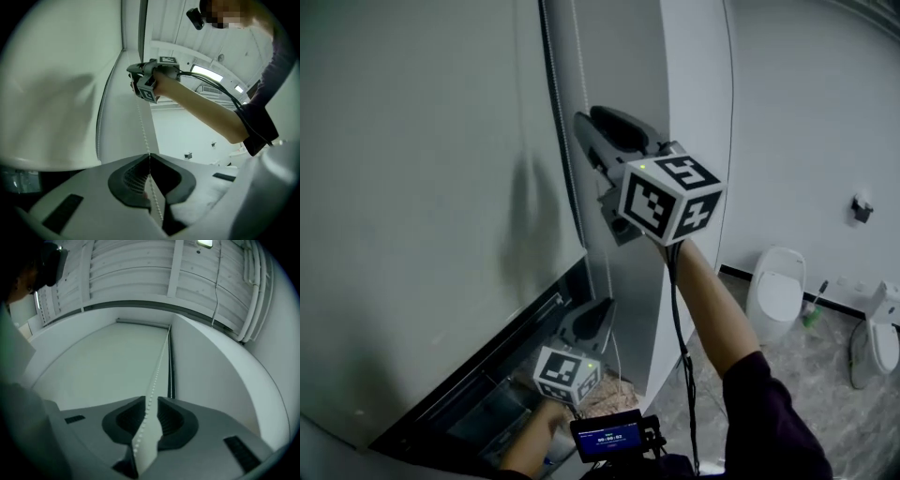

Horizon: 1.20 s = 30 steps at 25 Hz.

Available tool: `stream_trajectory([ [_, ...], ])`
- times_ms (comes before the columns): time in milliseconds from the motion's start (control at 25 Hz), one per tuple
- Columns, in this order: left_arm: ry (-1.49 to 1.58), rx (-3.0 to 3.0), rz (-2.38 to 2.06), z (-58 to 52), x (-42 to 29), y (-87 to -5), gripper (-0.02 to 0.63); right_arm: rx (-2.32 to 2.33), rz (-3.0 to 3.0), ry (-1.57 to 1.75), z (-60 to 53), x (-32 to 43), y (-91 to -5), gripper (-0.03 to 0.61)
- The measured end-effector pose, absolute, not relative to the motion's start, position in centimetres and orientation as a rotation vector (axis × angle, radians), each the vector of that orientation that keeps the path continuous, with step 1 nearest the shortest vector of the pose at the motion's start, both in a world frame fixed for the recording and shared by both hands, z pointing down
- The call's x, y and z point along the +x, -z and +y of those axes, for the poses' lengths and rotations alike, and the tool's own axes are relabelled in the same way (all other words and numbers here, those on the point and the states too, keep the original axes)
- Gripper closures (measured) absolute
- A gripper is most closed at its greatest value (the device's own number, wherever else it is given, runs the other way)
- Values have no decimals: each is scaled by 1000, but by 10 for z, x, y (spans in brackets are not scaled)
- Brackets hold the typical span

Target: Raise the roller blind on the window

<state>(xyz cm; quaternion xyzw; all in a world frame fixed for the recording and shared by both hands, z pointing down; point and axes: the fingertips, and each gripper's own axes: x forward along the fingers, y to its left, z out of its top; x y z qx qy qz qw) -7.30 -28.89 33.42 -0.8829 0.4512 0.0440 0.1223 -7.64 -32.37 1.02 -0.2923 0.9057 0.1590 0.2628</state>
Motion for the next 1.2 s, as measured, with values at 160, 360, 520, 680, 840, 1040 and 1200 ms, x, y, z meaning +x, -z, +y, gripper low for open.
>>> stream_trajectory([
  [160, -105, -2581, 1312, -280, -80, -324, 595, -775, 2403, -381, -318, -69, -5, 563],
  [360, -372, -2544, 1349, -278, -115, -257, 594, -867, 2357, -587, -297, -63, -14, 563],
  [520, -549, -2472, 1277, -277, -122, -159, 581, -915, 2438, -652, -290, -66, -60, 563],
  [680, -603, -2506, 1182, -286, -103, -96, 501, -946, 2543, -680, -285, -74, -148, 563],
  [840, -552, -2462, 1210, -305, -89, -75, 488, -969, 2721, -608, -276, -85, -265, 563],
  [1040, -583, -2449, 1220, -313, -86, -62, 498, -992, 2765, -480, -266, -82, -326, 563],
  [1200, -617, -2371, 1237, -303, -90, -59, 595, -998, 2766, -475, -268, -80, -326, 563],
])
